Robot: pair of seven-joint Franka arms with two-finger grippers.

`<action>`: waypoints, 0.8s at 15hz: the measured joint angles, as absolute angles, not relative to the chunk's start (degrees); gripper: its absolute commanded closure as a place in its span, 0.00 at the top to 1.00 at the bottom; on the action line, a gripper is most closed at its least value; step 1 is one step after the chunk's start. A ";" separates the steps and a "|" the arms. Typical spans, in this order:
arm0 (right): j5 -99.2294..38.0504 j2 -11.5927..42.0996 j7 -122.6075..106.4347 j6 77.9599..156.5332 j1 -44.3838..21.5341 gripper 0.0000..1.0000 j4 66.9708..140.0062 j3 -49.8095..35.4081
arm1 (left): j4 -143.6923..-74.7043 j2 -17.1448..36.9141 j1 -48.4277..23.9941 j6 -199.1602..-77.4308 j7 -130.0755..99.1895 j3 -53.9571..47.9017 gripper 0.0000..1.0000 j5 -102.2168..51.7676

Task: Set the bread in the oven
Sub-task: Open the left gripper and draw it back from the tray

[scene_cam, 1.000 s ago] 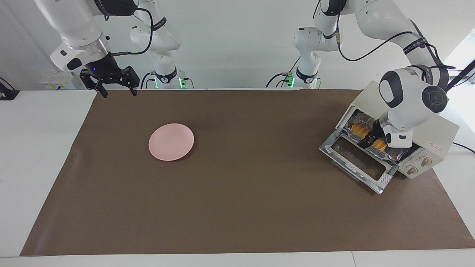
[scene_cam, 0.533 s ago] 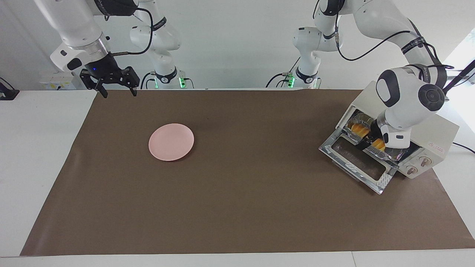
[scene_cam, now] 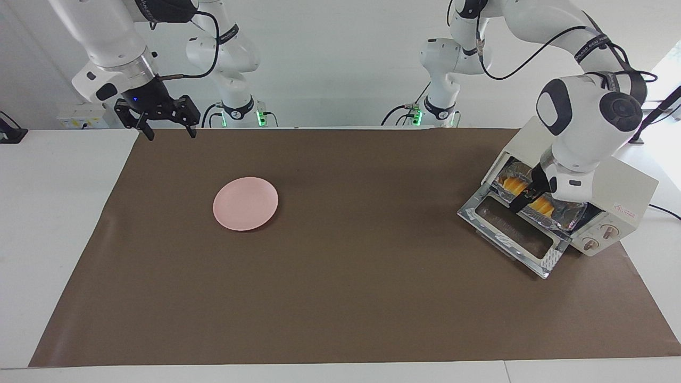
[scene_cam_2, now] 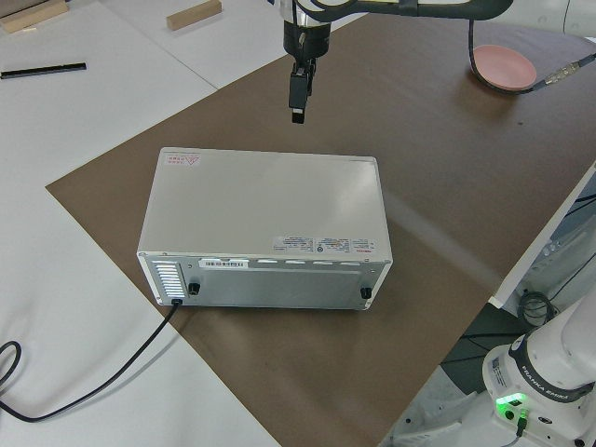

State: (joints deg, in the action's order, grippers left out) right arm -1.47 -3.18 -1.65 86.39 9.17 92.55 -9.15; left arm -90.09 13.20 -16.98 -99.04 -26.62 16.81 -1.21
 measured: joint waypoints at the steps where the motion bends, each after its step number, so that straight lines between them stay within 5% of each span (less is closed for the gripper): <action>1: -1.47 -3.18 -1.65 86.39 9.17 1.00 92.55 -9.15 | -89.95 11.79 -16.94 -98.93 -24.14 16.89 1.00 -1.21; 7: -1.47 -3.18 -1.65 86.39 9.17 1.00 92.55 -9.15 | -89.94 1.29 -15.99 -94.47 -14.21 17.58 1.00 -1.21; 12: -1.47 -3.18 -1.65 86.39 9.17 1.00 92.55 -9.15 | -90.58 0.33 -16.20 -94.33 -13.86 17.13 1.00 -1.21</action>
State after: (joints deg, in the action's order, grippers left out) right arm -1.47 -3.18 -1.65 86.39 9.17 92.55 -9.15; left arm -90.58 0.33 -16.20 -94.33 -13.86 17.13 -1.21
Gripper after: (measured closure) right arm 0.000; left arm 0.000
